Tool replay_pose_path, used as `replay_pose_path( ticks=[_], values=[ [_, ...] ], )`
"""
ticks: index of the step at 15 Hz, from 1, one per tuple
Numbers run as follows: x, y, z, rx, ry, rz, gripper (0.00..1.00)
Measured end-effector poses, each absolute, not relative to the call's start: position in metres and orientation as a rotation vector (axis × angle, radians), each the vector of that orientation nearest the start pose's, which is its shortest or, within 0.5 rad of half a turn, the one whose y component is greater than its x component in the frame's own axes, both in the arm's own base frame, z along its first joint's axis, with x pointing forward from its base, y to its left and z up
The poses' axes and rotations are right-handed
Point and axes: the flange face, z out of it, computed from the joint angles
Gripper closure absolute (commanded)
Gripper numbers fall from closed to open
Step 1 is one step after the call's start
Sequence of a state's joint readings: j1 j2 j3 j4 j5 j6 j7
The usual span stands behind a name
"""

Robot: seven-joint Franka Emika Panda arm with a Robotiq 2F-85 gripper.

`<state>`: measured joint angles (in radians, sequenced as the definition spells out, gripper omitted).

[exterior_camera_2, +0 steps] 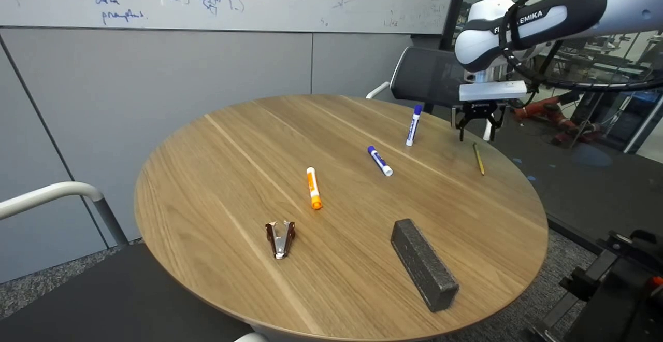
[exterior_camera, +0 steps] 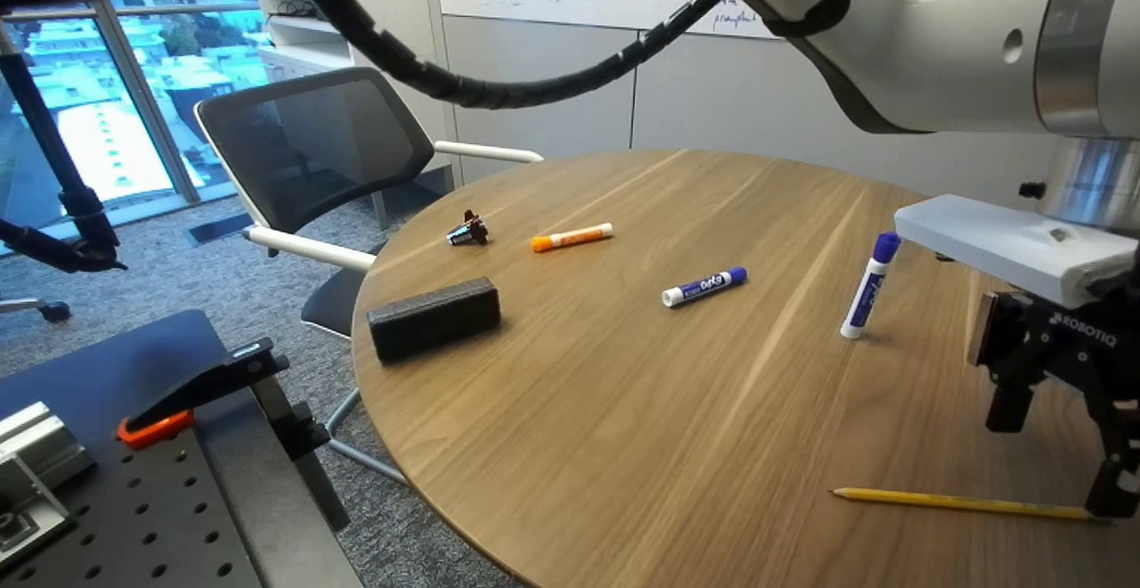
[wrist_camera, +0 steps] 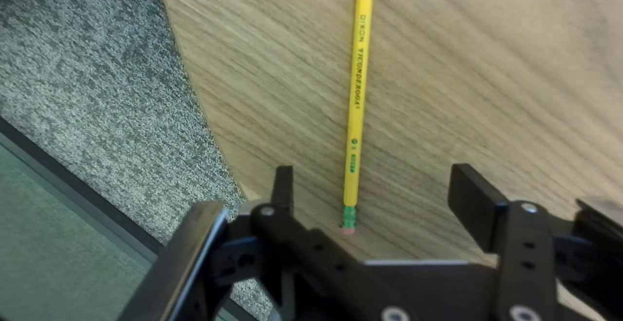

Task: Move the pencil to the right

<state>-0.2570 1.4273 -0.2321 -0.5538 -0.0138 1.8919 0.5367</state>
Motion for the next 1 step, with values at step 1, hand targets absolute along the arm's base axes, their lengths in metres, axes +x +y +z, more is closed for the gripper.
replay_pose_path(
  ticks=[1],
  values=[
    [0.7404,-0.2757,0.1136,-3.103,1.371,0.096,0.03]
  ],
)
